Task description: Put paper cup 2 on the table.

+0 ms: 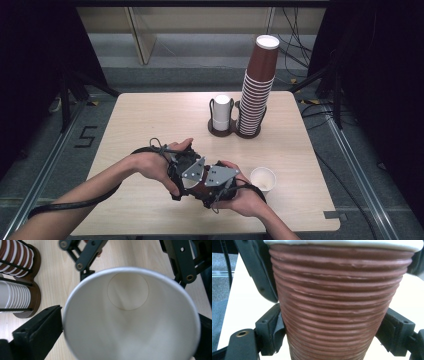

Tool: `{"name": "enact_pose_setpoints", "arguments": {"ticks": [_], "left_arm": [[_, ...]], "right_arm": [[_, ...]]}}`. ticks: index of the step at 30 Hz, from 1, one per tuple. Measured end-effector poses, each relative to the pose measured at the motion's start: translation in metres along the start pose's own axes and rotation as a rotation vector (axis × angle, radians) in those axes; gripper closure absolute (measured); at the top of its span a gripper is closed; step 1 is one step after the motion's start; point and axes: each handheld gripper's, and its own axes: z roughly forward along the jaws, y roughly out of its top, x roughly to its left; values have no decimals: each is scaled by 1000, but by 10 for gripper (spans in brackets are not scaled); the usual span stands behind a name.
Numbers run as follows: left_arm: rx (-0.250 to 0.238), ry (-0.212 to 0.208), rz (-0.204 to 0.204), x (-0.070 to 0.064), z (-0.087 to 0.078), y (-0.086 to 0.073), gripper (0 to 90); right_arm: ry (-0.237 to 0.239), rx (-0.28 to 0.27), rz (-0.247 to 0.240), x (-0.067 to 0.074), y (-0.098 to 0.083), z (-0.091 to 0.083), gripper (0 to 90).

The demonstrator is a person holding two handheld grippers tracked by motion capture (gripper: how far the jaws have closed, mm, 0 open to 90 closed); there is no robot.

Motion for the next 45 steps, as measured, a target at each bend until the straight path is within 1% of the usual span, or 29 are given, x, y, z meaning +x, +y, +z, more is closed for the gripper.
{"name": "enact_pose_setpoints", "arguments": {"ticks": [1,2,4,5,6,8,10,13,15,16,17,18,19,20,21,22,25,27,28,29,30,32,33,34,35,36,41,42,45], "left_arm": [[-3,-2,-4,0,-1,-1,0],[-13,-1,-20,0,-2,-1,0],[-25,-1,-45,0,-4,-3,0],[-27,3,-45,0,-5,-5,0],[-29,5,-50,1,-6,-6,0],[-39,15,-59,3,-9,-8,0],[-48,29,-61,4,-11,-9,0],[-84,49,-92,4,-16,-13,0],[-106,59,-101,3,-18,-16,0],[-114,63,-115,2,-20,-18,0],[-128,70,-120,1,-20,-20,0],[-134,78,-128,0,-22,-22,0],[-146,87,-139,-2,-23,-25,0],[-155,88,-148,-2,-24,-26,0],[-178,98,-162,-3,-26,-29,0],[-201,107,-183,-4,-27,-31,0],[-241,134,-225,-6,-29,-37,0],[-267,153,-251,-8,-28,-40,0],[-289,164,-268,-9,-27,-42,0],[-309,172,-295,-10,-26,-43,0],[-312,181,-300,-11,-26,-45,0],[-360,205,-346,-13,-24,-48,0],[-385,213,-370,-14,-23,-49,0],[-408,228,-391,-15,-23,-51,0],[-425,242,-408,-16,-23,-53,0],[-441,257,-419,-17,-22,-54,0],[-528,329,-514,-25,-23,-63,0],[-543,337,-531,-26,-23,-65,0],[-565,364,-562,-30,-24,-69,0]], "right_arm": [[-3,-1,7,0,-2,-1,196],[-3,-10,-28,-2,-4,-1,196],[-6,-4,-11,-1,-9,-3,196],[-12,4,30,1,-12,-4,196],[-18,-11,15,-1,-14,-4,196],[-33,-7,46,0,-17,-7,197],[-57,-24,54,0,-20,-8,197],[-90,-42,51,-1,-24,-9,196],[-126,-57,93,0,-26,-11,195],[-139,-65,80,-2,-27,-11,195],[-163,-77,91,-3,-28,-12,194],[-170,-81,132,-3,-29,-13,194],[-192,-100,109,-5,-30,-13,193],[-198,-109,154,-5,-32,-13,192],[-207,-119,143,-7,-33,-13,192],[-225,-132,186,-5,-34,-13,191],[-256,-163,211,-6,-36,-15,191],[-279,-176,201,-7,-38,-16,190],[-282,-178,226,-6,-39,-16,190],[-296,-188,215,-6,-39,-16,190],[-293,-188,250,-5,-40,-17,190],[-303,-191,256,-5,-41,-17,190],[-315,-208,239,-8,-41,-16,189],[-325,-198,247,-7,-42,-17,189],[-323,-195,277,-6,-42,-17,188],[-338,-197,250,-8,-43,-17,188],[-341,-206,261,-4,-41,-16,188],[-344,-197,240,-4,-40,-17,188],[-344,-205,251,-2,-40,-15,188]]}}
